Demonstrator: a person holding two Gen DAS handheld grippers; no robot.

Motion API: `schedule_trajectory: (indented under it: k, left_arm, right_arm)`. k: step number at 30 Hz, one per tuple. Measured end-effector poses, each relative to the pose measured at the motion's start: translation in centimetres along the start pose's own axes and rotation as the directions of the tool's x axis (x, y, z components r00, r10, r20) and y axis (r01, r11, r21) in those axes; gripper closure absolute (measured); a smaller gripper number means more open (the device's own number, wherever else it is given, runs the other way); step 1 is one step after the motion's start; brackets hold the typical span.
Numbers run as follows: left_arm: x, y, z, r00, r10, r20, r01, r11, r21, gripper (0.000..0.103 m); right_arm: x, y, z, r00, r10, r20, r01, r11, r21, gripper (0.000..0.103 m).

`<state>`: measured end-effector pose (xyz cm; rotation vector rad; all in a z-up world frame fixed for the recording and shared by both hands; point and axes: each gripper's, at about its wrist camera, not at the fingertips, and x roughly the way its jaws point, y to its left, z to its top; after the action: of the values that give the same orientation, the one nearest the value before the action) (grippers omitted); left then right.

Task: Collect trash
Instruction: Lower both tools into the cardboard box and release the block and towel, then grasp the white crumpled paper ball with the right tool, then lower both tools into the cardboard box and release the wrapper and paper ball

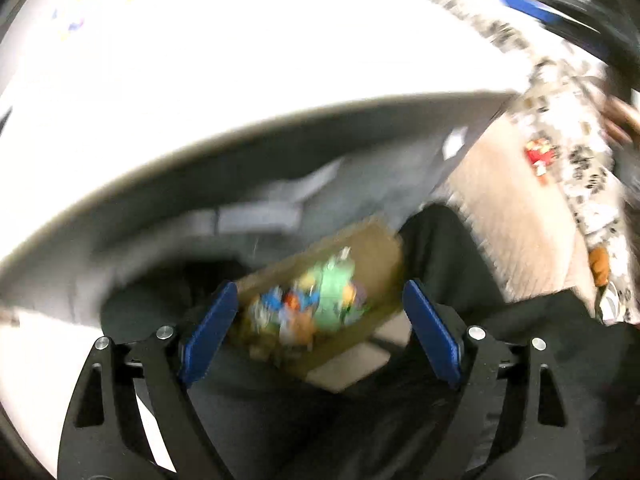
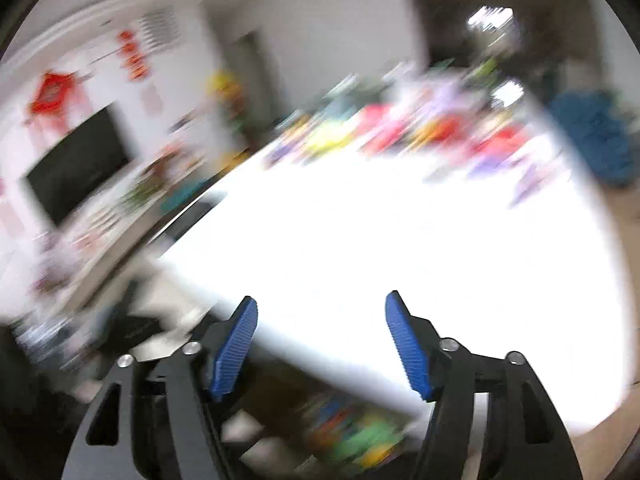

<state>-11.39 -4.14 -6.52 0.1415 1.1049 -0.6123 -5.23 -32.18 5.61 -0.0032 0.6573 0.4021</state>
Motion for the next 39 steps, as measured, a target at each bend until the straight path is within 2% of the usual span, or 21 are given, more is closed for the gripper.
schedule_trajectory:
  k: [1, 2, 4, 6, 8, 11, 14, 15, 17, 20, 23, 28, 29, 30, 32, 33, 35, 36, 39]
  left_arm:
    - [-0.7, -0.4, 0.8, 1.000, 0.004, 0.030, -0.004, 1.000, 0.014, 0.018]
    - [-1.6, -1.0, 2.3, 0.997, 0.013, 0.078, -0.016, 0.999, 0.033, 0.016]
    - [-2.4, -1.6, 4.6, 0.988, 0.037, 0.149, -0.045, 0.998, 0.051, 0.014]
    - [-2.3, -1.6, 7.0, 0.981, 0.061, 0.186, -0.072, 0.996, 0.050, 0.014]
    - [-2.0, -1.7, 9.1, 0.976, 0.067, 0.206, -0.076, 0.996, 0.038, 0.013]
    - [-0.8, -1.1, 12.1, 0.973, 0.095, 0.208, -0.097, 0.995, 0.000, 0.013]
    - [0.8, -0.4, 14.9, 0.976, 0.108, 0.189, -0.105, 0.994, -0.023, 0.014]
    - [1.6, -0.1, 16.4, 0.977, 0.113, 0.182, -0.110, 0.994, -0.025, 0.013]
    - [3.1, 0.6, 19.1, 0.975, 0.131, 0.181, -0.127, 0.991, -0.036, 0.013]
    - [6.3, 1.6, 24.4, 0.970, 0.145, 0.196, -0.136, 0.989, -0.059, 0.014]
    - [9.8, 2.1, 29.4, 0.966, 0.161, 0.204, -0.147, 0.986, -0.084, 0.014]
    - [13.0, 2.4, 33.9, 0.958, 0.192, 0.211, -0.162, 0.975, -0.151, 0.014]
    - [13.6, 2.4, 34.4, 0.960, 0.202, 0.196, -0.170, 0.971, -0.168, 0.014]
    - [14.0, 2.5, 34.5, 0.963, 0.202, 0.180, -0.169, 0.968, -0.183, 0.018]
    - [13.9, 2.3, 34.5, 0.954, 0.229, 0.193, -0.196, 0.964, -0.178, 0.051]
    - [13.8, 2.2, 34.4, 0.959, 0.211, 0.191, -0.182, 0.970, -0.159, 0.057]
    - [13.1, 2.5, 33.5, 0.966, 0.177, 0.190, -0.140, 0.972, -0.190, 0.058]
    - [12.3, 2.4, 32.6, 0.967, 0.161, 0.197, -0.123, 0.973, -0.195, 0.065]
    - [8.2, 1.1, 29.1, 0.951, 0.153, 0.267, -0.116, 0.982, -0.146, 0.065]
  right_arm:
    - [1.0, -1.3, 1.0, 0.997, -0.073, 0.013, 0.074, 0.997, -0.014, 0.034]
    - [3.5, -3.5, 2.5, 0.985, -0.174, 0.004, 0.174, 0.984, -0.039, 0.034]
    - [6.8, -6.1, 3.7, 0.971, -0.236, -0.036, 0.235, 0.971, -0.039, 0.035]
    - [10.4, -8.7, 5.2, 0.971, -0.222, -0.089, 0.224, 0.974, 0.015, 0.040]
    - [12.7, -10.8, 5.8, 0.969, -0.214, -0.120, 0.222, 0.973, 0.055, 0.041]
    - [16.0, -10.9, 6.3, 0.964, -0.202, -0.173, 0.212, 0.976, 0.042, 0.048]
    - [18.3, -10.7, 6.1, 0.956, -0.218, -0.194, 0.219, 0.976, -0.017, 0.073]
    - [18.3, -10.7, 6.1, 0.962, -0.192, -0.194, 0.194, 0.981, -0.011, 0.083]
    - [16.5, -10.2, 5.9, 0.977, -0.164, -0.138, 0.167, 0.986, 0.014, 0.083]
    - [12.5, -10.0, 4.9, 0.995, -0.068, -0.075, 0.074, 0.994, 0.085, 0.084]
    - [8.4, -10.1, 2.9, 0.999, -0.023, -0.031, 0.027, 0.991, 0.133, 0.083]
    - [3.8, -10.7, -1.1, 1.000, 0.021, -0.005, -0.020, 0.972, 0.233, 0.083]
    - [3.2, -10.7, -2.0, 1.000, 0.025, -0.006, -0.023, 0.969, 0.246, 0.083]
    - [2.9, -10.6, -2.4, 1.000, 0.026, -0.006, -0.024, 0.967, 0.254, 0.083]
    - [2.3, -10.4, -3.2, 1.000, 0.030, 0.000, -0.029, 0.965, 0.262, 0.083]
    - [2.2, -10.2, -3.4, 0.999, 0.033, 0.005, -0.033, 0.963, 0.268, 0.083]
    - [2.1, -9.9, -3.6, 0.999, 0.050, 0.015, -0.052, 0.958, 0.281, 0.082]
    - [2.0, -9.5, -3.7, 0.998, 0.058, 0.019, -0.061, 0.957, 0.282, 0.082]
    - [1.4, -7.7, -3.8, 0.996, 0.086, 0.030, -0.091, 0.960, 0.263, 0.082]
